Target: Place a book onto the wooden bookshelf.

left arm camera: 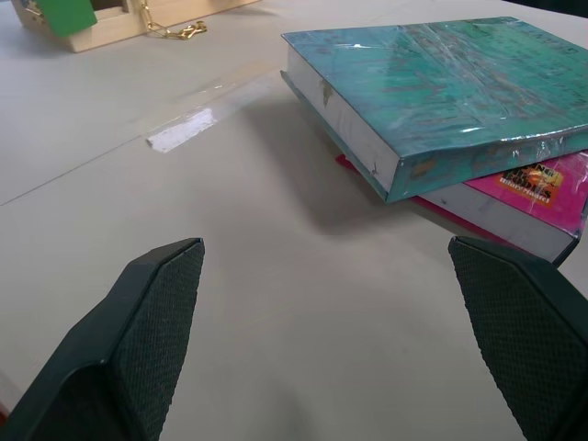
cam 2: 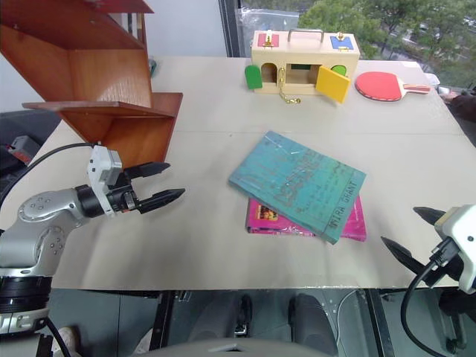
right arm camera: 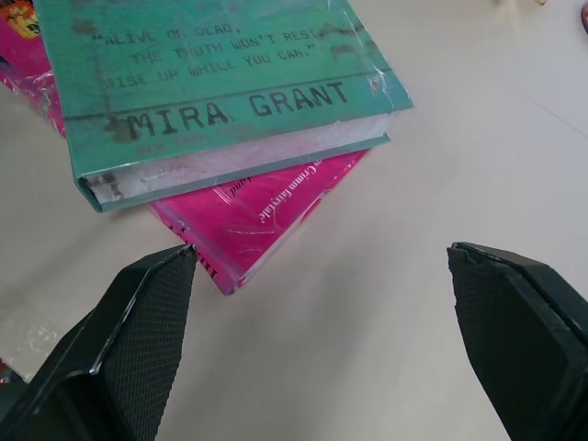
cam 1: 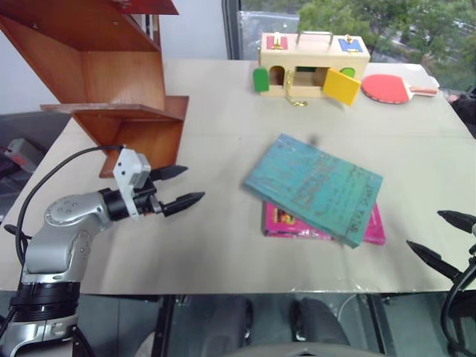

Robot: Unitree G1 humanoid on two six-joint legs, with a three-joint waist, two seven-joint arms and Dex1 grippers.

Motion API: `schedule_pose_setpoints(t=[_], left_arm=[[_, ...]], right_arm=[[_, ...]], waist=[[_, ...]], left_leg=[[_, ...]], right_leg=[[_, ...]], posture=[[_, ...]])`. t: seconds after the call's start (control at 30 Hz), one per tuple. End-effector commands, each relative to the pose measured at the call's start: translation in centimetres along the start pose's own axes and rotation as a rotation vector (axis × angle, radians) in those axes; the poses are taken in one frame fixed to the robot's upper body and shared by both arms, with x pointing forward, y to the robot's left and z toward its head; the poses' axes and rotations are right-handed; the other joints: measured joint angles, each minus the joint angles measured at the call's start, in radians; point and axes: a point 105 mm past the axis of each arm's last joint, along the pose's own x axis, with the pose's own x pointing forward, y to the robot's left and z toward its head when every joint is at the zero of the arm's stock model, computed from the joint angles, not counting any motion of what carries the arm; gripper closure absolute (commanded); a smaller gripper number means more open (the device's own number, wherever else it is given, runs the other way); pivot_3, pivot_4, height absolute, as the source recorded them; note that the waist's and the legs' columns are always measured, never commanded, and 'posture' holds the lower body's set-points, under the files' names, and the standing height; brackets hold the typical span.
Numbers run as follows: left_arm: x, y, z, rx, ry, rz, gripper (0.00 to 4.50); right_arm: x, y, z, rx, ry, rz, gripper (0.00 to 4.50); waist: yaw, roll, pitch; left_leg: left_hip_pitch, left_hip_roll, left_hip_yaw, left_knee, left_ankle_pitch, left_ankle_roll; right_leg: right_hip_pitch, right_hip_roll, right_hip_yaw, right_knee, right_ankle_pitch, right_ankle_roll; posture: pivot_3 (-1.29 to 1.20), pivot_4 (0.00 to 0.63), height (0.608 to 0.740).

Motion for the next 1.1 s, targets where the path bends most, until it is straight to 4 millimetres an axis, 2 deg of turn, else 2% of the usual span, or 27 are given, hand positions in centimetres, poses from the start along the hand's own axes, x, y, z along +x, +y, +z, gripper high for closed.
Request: schedule_pose_setpoints(t=[0.03,0.17,0.2,0.27,0.37,0.4,0.5,0.53,0.77,0.9,1.1], left_arm=[[-0.6,-0.1,1.2,0.03,-0.028,-0.043,0.0],[-0.1,-0.9,2.0,0.053,-0.062,-0.133,0.0],[0.1,-1.1,2.1,0.063,-0.064,-0.148,0.0],[0.5,-1.6,2.4,0.076,-0.077,-0.173,0.0],[1.1,-2.4,3.0,0.091,-0.099,-0.217,0.0],[1.3,-2.9,3.1,0.107,-0.1,-0.241,0.0],[1.8,-3.9,2.9,0.129,-0.101,-0.282,0.0],[1.9,-4.1,2.9,0.129,-0.102,-0.288,0.0],[2.1,-5.0,2.7,0.107,-0.119,-0.302,0.0],[1.9,-5.1,2.6,0.1,-0.119,-0.299,0.0],[1.7,-5.4,2.3,0.085,-0.113,-0.3,0.0]], right_arm=[[0.0,-0.5,0.5,-0.047,-0.001,-0.003,0.05],[0.5,-0.8,0.4,-0.059,0.015,0.007,0.05],[0.6,-0.9,0.4,-0.058,0.018,0.0,0.43],[1.2,-2.2,-0.3,-0.066,0.055,-0.07,0.82],[2.2,-3.0,-0.8,-0.071,0.081,-0.112,2.17],[2.9,-2.9,-0.9,-0.07,0.082,-0.114,2.8],[4.6,-2.0,-0.4,-0.06,0.052,-0.081,4.24],[5.2,-1.4,-0.3,-0.06,0.045,-0.059,4.49],[7.9,2.4,-0.1,-0.044,0.01,0.078,4.49],[8.6,5.6,2.0,-0.026,-0.101,0.218,4.49],[9.4,8.8,3.2,-0.013,-0.162,0.335,4.49]], waist=[[-0.001,0.0,0.0],[-0.001,0.0,0.0],[-0.001,0.0,0.0],[-0.001,0.0,0.0],[-0.001,0.0,0.0],[-0.001,0.0,0.0],[-0.001,0.0,0.0],[-0.002,0.0,0.0],[0.0,0.0,0.0],[-0.001,0.0,0.0],[-0.002,0.0,0.0]], left_leg=[[0.0,0.0,0.0,0.0,0.0,0.0],[0.0,0.0,0.0,0.0,0.0,0.0],[0.0,0.0,0.0,0.0,0.0,0.0],[0.0,0.0,0.0,0.0,0.0,0.0],[0.0,0.0,0.0,0.0,0.0,0.0],[0.0,0.0,0.0,0.0,0.0,-0.001],[0.0,0.0,0.0,0.0,0.001,-0.001],[0.0,0.0,0.0,0.0,0.001,-0.001],[-0.001,0.0,0.0,0.0,0.0,-0.001],[-0.001,0.0,0.0,0.0,0.0,0.0],[0.0,0.0,0.0,0.0,0.0,0.0]], right_leg=[[0.0,0.0,0.0,0.0,0.0,0.0],[0.0,0.0,0.0,0.0,0.0,0.0],[0.0,0.0,0.0,0.0,0.0,0.0],[0.0,0.0,0.0,0.0,0.0,0.0],[0.0,0.0,0.0,0.0,0.0,0.0],[0.0,0.0,0.0,0.0,0.0,0.0],[-0.001,0.0,0.0,0.0,0.0,0.0],[-0.001,0.0,0.0,0.0,0.0,0.0],[-0.001,0.001,0.0,0.0,0.0,0.0],[-0.001,0.001,0.0,0.001,0.0,0.0],[-0.001,0.001,-0.001,0.001,0.0,0.0]], posture=[[0.0,0.15,0.74],[0.0,0.15,0.74],[0.0,0.15,0.74],[0.0,0.15,0.74],[0.0,0.15,0.74],[0.0,0.15,0.74],[0.0,0.15,0.74],[0.0,0.15,0.74],[0.0,0.15,0.74],[0.0,0.15,0.74],[0.0,0.15,0.74]])
